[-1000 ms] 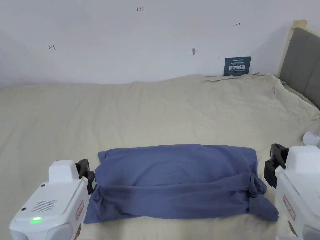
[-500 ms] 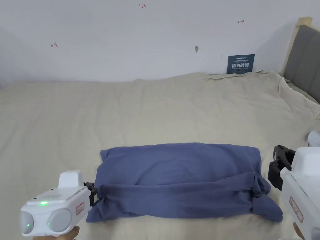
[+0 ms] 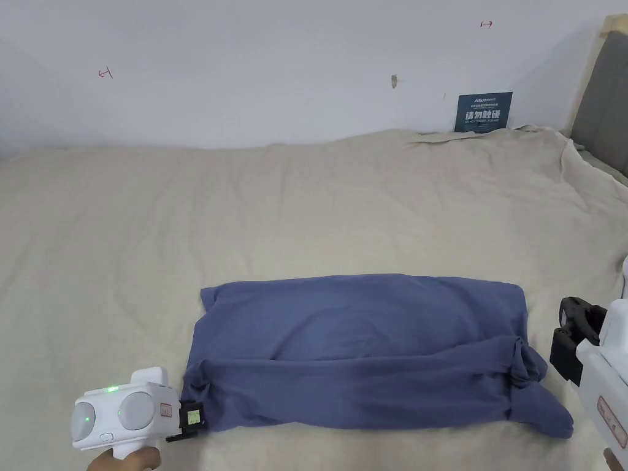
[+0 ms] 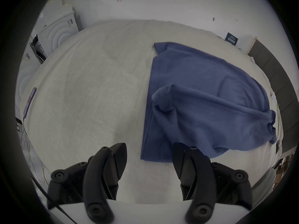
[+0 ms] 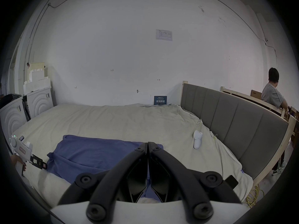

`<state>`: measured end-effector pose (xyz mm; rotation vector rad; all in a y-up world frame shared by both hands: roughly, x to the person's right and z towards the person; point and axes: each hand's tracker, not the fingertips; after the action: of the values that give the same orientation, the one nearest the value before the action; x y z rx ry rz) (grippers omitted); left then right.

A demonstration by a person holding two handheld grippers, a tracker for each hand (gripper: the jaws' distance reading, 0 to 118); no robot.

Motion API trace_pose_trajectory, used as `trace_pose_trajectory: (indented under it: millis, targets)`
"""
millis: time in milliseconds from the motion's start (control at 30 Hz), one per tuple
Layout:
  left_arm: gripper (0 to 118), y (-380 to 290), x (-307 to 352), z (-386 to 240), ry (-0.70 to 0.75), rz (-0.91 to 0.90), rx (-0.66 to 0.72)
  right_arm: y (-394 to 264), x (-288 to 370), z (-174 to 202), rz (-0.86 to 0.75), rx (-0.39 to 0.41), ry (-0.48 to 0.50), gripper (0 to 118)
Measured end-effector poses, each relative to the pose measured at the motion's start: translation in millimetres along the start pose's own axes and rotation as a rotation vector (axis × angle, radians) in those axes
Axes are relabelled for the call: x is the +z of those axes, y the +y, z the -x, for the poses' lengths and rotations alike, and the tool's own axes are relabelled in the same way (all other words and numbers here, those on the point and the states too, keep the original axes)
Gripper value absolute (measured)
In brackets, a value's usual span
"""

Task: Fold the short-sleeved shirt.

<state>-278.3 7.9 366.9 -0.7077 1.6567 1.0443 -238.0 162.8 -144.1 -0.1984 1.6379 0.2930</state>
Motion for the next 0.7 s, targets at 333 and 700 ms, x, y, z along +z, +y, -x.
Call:
trace_pose_trajectory:
  millis: [333, 700]
  targets:
    - [28, 2.2, 7.7, -18.4, 0.008, 0.015, -0.037, -5.9, -4.9, -4.2, 0.044, -0.017, -0.003, 1]
    - [0, 13.1, 30.7, -17.6, -0.078, -0.044, -0.092, -43.7, -57.5, -29.2, 0.301, -0.121, 0.038, 1]
